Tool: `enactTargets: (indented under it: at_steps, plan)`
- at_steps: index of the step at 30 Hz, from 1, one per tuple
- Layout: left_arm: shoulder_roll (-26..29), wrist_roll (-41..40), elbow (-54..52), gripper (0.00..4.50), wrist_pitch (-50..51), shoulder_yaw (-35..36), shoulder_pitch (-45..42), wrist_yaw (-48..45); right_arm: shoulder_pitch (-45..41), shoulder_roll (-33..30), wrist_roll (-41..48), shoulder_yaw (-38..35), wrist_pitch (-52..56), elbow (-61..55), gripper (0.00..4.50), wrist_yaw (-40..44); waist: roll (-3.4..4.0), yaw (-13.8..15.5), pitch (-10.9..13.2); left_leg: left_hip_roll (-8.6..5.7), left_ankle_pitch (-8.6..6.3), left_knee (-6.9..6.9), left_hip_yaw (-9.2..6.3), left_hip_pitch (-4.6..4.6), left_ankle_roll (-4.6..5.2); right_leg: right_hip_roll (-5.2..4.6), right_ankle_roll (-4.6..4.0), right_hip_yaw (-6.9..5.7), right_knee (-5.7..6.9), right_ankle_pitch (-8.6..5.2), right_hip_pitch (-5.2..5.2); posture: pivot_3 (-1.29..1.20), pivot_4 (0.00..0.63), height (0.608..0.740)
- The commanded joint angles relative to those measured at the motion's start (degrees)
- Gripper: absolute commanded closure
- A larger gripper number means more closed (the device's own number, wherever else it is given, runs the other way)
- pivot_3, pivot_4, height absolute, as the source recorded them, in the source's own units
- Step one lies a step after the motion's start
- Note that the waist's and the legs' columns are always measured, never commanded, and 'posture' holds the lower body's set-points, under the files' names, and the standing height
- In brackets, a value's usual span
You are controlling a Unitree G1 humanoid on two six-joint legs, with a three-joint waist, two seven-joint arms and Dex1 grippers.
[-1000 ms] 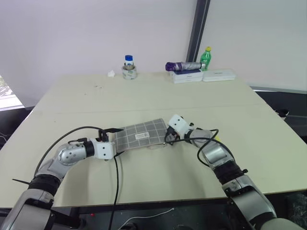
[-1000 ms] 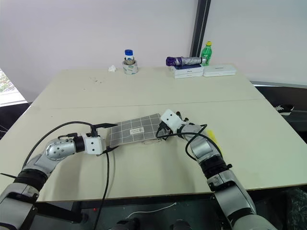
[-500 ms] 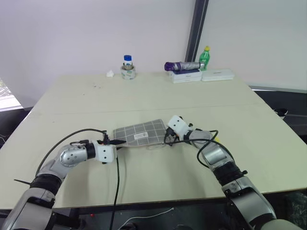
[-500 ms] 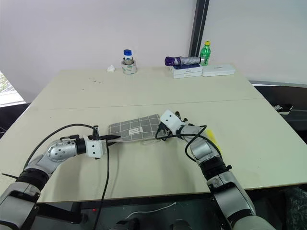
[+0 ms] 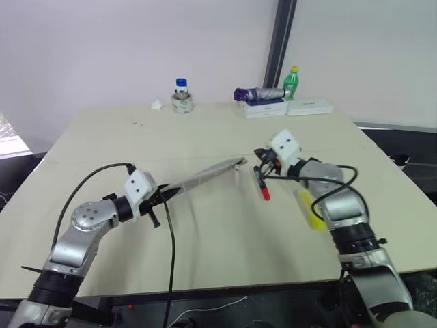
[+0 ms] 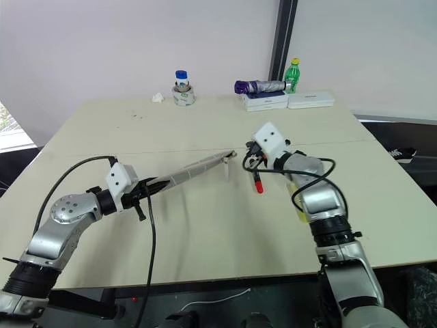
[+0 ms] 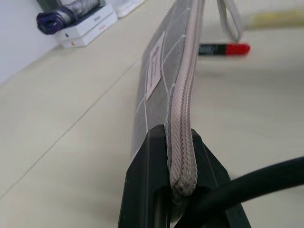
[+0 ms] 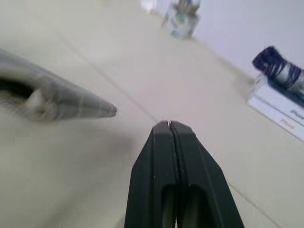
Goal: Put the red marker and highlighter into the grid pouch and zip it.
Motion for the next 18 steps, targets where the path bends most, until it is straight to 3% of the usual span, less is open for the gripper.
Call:
enactTargets:
  at_steps: [1,6,12,18]
  plan:
    - [-1.97,-3.33,-6.36,4.5,5.93,3.32,0.39,3.97,1.27,-2.12,6.7,-4.63,6.75,-6.37,3.23,2.75,-0.01,0.08,0.0,0.0,0.0,0.0,0.0,0.0,0.0,0.0,0.0,0.0,-0.01,0.0,0.01,0.0,0.15,0.737]
    - [-5.64,-2.24,-8.86,4.5,8.87,2.88,0.67,7.46,4.89,-0.87,13.62,-7.32,16.51,-14.25,0.68,1.42,-0.01,0.03,0.0,-0.02,0.0,0.02,0.01,0.01,0.0,-0.01,0.0,0.01,-0.01,0.0,0.04,0.0,0.15,0.737]
    - [-9.66,0.2,-10.35,4.5,9.95,0.72,1.1,10.66,6.07,2.5,17.97,-7.47,22.76,-19.54,0.68,-3.42,-0.01,0.11,0.0,-0.04,0.0,0.02,0.03,0.01,0.0,0.0,0.0,0.02,-0.02,0.0,0.02,0.0,0.15,0.737]
    - [-11.64,1.97,-11.0,4.5,10.13,-0.66,1.26,11.15,3.63,6.47,17.67,-5.93,24.06,-17.24,0.68,-8.66,-0.01,0.16,0.0,-0.07,0.0,0.02,0.03,0.0,0.0,0.0,0.0,0.02,-0.02,0.0,0.02,0.0,0.15,0.737]
